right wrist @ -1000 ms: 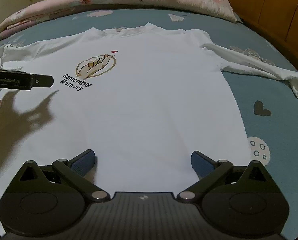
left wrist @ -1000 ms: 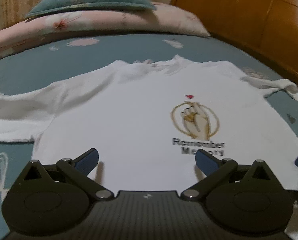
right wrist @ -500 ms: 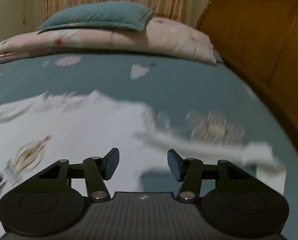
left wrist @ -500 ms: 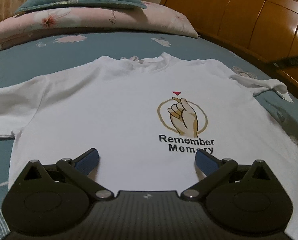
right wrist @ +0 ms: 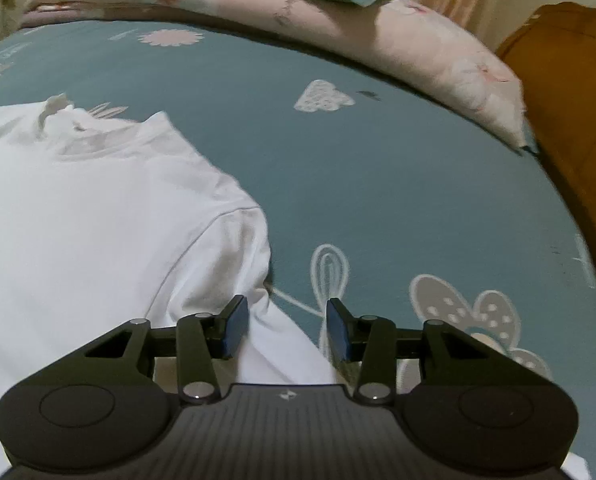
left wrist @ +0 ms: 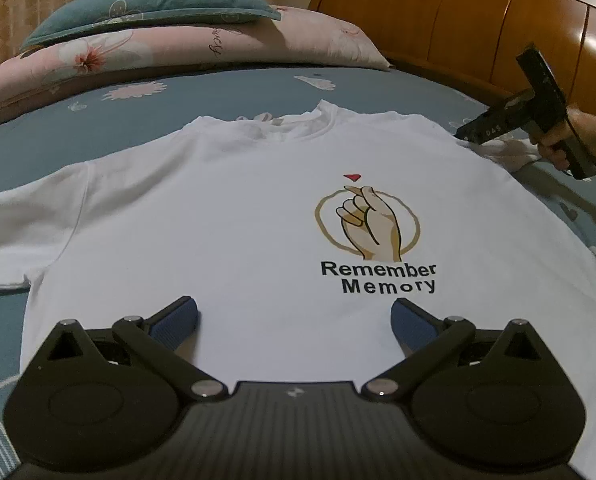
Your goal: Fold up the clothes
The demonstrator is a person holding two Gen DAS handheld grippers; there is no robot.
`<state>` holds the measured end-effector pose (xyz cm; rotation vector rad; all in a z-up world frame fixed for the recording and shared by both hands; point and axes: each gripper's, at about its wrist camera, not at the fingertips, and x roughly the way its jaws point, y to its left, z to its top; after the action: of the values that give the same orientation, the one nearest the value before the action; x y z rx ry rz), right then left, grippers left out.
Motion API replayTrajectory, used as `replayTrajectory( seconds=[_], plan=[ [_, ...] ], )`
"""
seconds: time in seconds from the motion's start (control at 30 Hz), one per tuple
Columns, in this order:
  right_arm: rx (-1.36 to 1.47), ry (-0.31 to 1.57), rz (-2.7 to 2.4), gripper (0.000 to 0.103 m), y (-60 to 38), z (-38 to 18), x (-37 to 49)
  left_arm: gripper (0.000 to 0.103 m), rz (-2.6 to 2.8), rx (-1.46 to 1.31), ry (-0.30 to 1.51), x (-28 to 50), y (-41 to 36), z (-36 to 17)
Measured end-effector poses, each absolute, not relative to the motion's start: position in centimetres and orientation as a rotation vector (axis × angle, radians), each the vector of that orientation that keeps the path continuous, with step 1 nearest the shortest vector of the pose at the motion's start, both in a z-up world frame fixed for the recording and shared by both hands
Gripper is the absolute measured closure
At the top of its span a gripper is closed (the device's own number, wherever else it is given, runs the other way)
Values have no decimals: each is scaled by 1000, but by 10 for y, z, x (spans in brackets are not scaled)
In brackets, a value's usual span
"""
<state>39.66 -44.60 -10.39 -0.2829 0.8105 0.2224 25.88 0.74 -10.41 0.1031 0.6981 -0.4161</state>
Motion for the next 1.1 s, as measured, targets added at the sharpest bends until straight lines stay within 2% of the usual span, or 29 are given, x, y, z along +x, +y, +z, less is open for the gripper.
replayTrajectory(
  seconds=[0.13,0.2,0.27,0.3,0.33,0.53,0.73,0.83,0.93,0.97,1.03,1.1],
  plan=[
    [-196,818,269,55,-458,-105,396,1,-415,108,693,258,7,-105],
    [-205,821,290,61,-456,-106,394,1,-417,106,690,258,7,-105],
    [-208,831,292,78,-451,-104,394,1,-417,106,689,258,8,-106],
    [-208,836,293,96,-448,-102,394,1,-417,105,689,258,8,-106],
    [-236,835,285,100,-443,-101,393,1,-417,105,689,259,8,-106],
    [-277,768,126,101,-449,-86,399,1,-418,103,690,259,8,-105],
    [-258,835,59,99,-454,-104,414,1,-420,101,691,260,8,-105],
    [-241,787,-24,87,-451,-91,414,1,-420,98,692,259,9,-105],
    [-169,728,29,87,-437,-70,405,1,-418,100,692,259,9,-104],
    [-149,740,58,86,-428,-66,406,1,-417,100,692,259,9,-104],
    [-115,780,114,73,-408,-65,409,1,-417,99,692,259,9,-105],
    [-61,838,153,71,-390,-73,419,1,-417,98,692,259,9,-105]
  ],
)
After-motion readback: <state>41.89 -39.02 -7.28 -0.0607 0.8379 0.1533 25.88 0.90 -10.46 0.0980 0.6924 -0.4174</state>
